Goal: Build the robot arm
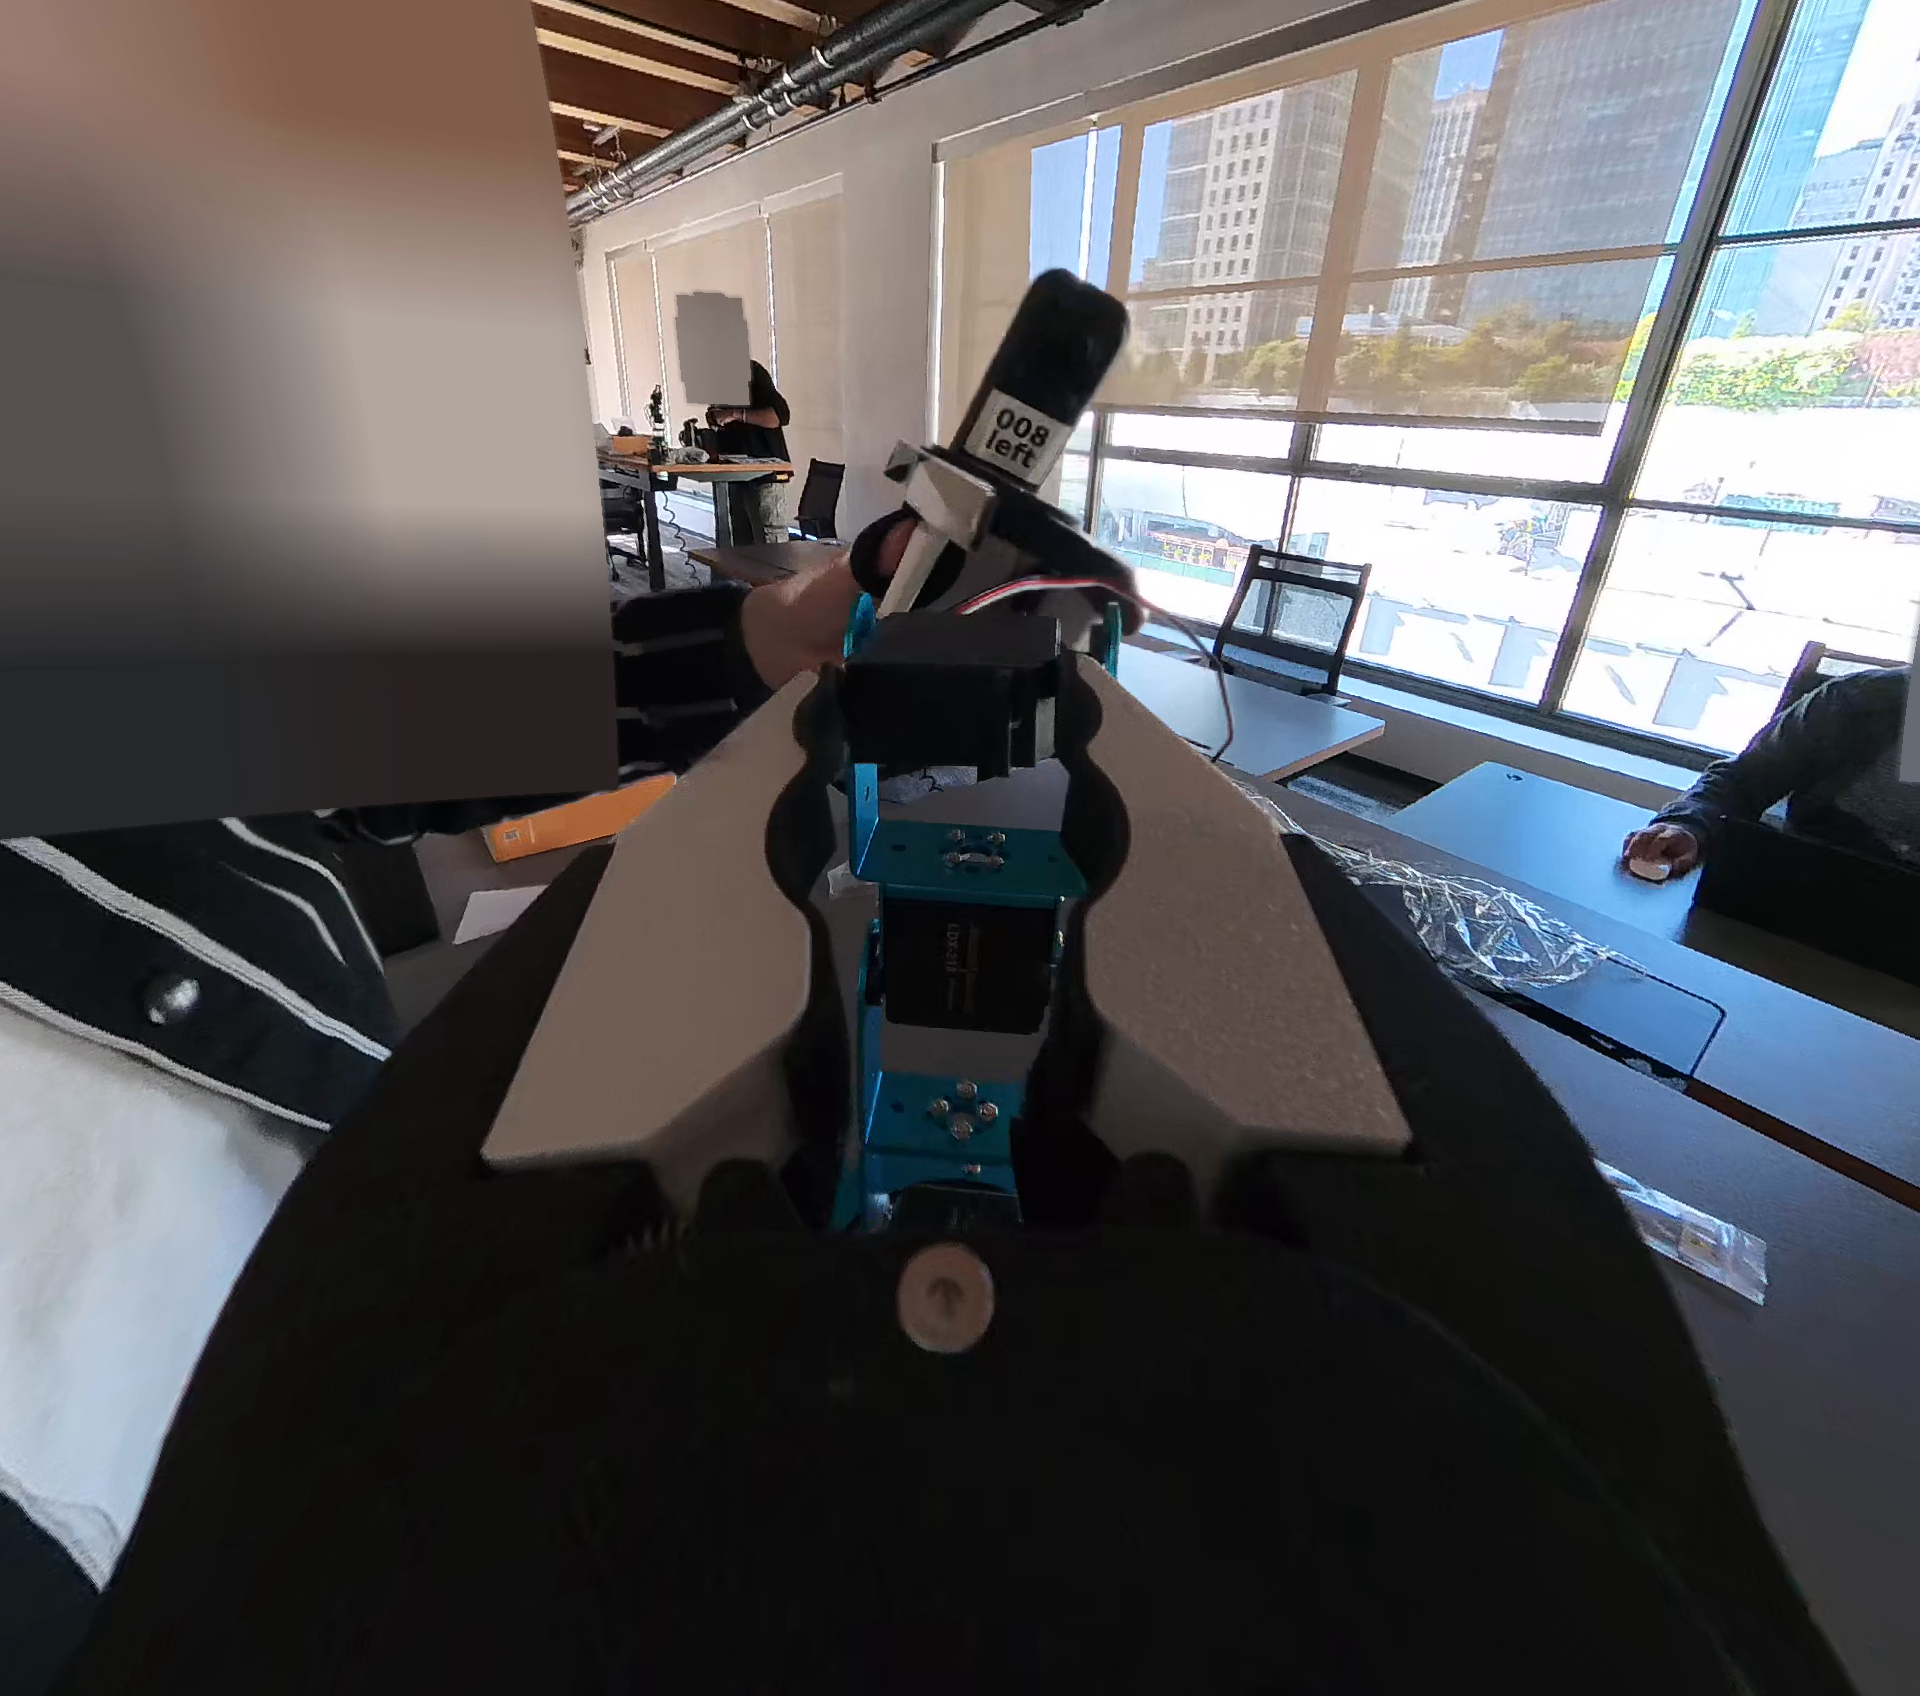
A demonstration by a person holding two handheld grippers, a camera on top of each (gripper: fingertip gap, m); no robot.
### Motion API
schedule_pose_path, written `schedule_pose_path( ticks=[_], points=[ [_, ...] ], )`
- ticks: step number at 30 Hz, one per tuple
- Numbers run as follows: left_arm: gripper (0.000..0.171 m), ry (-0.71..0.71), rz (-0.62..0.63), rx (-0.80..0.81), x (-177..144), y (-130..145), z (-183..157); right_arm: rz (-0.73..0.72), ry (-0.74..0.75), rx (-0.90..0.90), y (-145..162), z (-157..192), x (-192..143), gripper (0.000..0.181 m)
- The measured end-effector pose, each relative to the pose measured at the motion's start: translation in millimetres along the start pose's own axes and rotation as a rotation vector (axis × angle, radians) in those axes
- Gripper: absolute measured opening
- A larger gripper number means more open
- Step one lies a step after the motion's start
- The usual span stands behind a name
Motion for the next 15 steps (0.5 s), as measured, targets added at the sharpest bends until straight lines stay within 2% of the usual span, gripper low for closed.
schedule_pose_path(
  ticks=[1, 2, 4, 5, 6, 8, 11, 14, 15],
  points=[
    [0.058, -0.003, 0.007, 0.060, 3.9, -1.4, -0.5, -0.008, 0.000, 0.006, 0.0, -0.3, 0.0, 0.039],
    [0.054, -0.001, 0.027, 0.097, 7.8, -1.4, -1.0, -0.014, -0.001, 0.016, -0.1, -0.6, 0.1, 0.040],
    [0.028, -0.005, 0.079, 0.111, 11.1, -2.3, -0.1, -0.021, -0.005, 0.035, -0.3, -1.2, 0.5, 0.040],
    [0.024, -0.002, 0.086, 0.087, 10.4, -4.1, 0.2, -0.021, -0.004, 0.037, -0.3, -1.4, 0.8, 0.040],
    [0.025, 0.014, 0.094, 0.046, 8.8, -4.6, -0.5, -0.017, -0.001, 0.037, -0.1, -1.5, 1.3, 0.040],
    [0.038, 0.040, 0.160, -0.064, 2.4, 4.4, 0.4, -0.013, 0.002, 0.034, -0.7, -0.8, 1.7, 0.039],
    [0.034, -0.041, 0.275, -0.127, -17.7, 26.4, 11.5, -0.006, 0.011, 0.025, 0.0, -0.2, 1.3, 0.040],
    [0.041, -0.098, 0.281, -0.162, -41.8, 35.2, 17.4, -0.005, 0.012, 0.011, 0.4, -0.1, 0.4, 0.039],
    [0.039, -0.125, 0.275, -0.164, -50.0, 35.7, 20.8, -0.005, 0.012, 0.011, 0.3, -0.2, 0.1, 0.040]
  ],
)
Point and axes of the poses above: each gripper's, where its closed fingertips meet, x out along the fingers, y out of its underside, z = x × y across the jaws, the point moved 4 cm from there along -x, back along the fingers, and after that the axes turned 1 degree about x, right-handed, at the moved point
